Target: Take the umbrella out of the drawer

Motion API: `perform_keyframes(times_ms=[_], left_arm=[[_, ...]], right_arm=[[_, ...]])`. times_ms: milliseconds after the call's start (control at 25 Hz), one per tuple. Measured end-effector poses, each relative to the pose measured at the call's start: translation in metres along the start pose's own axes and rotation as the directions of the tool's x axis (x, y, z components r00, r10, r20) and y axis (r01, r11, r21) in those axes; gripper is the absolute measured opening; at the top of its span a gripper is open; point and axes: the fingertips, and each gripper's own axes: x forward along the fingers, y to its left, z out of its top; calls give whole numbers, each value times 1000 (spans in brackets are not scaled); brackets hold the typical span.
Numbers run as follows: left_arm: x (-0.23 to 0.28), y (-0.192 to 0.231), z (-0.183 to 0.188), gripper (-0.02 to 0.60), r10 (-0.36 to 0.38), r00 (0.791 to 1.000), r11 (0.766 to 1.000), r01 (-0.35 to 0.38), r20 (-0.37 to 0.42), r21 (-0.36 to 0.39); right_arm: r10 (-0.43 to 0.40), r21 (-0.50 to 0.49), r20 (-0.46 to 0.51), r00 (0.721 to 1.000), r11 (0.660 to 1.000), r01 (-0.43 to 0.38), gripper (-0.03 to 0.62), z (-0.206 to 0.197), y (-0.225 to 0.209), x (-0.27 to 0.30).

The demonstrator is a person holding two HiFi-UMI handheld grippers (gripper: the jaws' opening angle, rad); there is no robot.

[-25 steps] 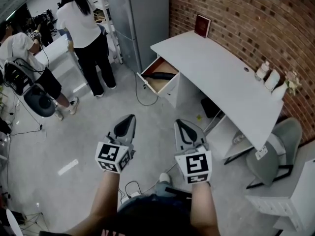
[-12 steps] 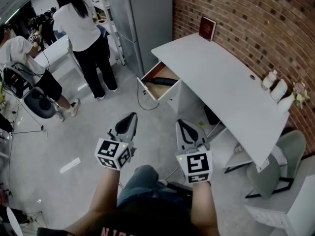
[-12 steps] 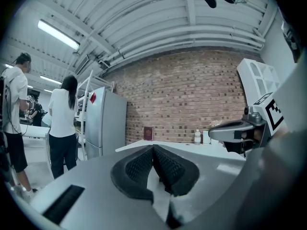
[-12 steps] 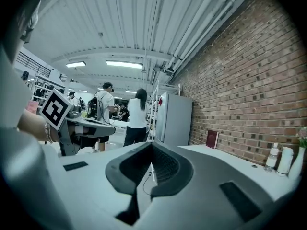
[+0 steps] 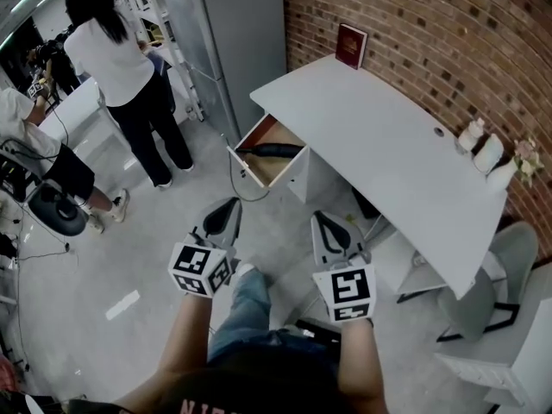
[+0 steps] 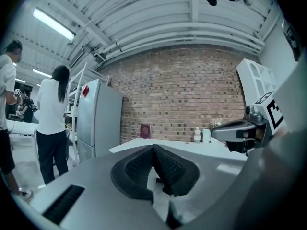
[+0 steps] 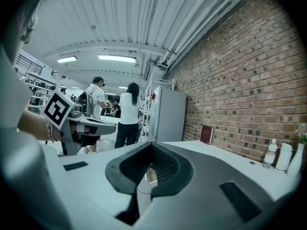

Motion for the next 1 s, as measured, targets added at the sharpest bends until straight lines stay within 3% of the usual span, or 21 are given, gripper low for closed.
perform_keyframes(times_ms=[200,520,800,1000], left_arm=[[39,58,-2,-2,-47,999,999,47,-4,-27],[114,157,-6,-2,-155,986,987,153,-64,-40],[171,225,-35,-2,-250,955,968,246,-159,-46],[205,255,-59,-2,-302,929,953,302,-215,-38]], right_arm=[[-32,79,1,999,996,32,-9,6,-3,63],[-101,97,-82,992,989,109,-9,9,-1,184],[-153,93,-162,975,981,170,-9,-5,3,271],[-147,195,-191,971,964,184,-8,-28,5,309]])
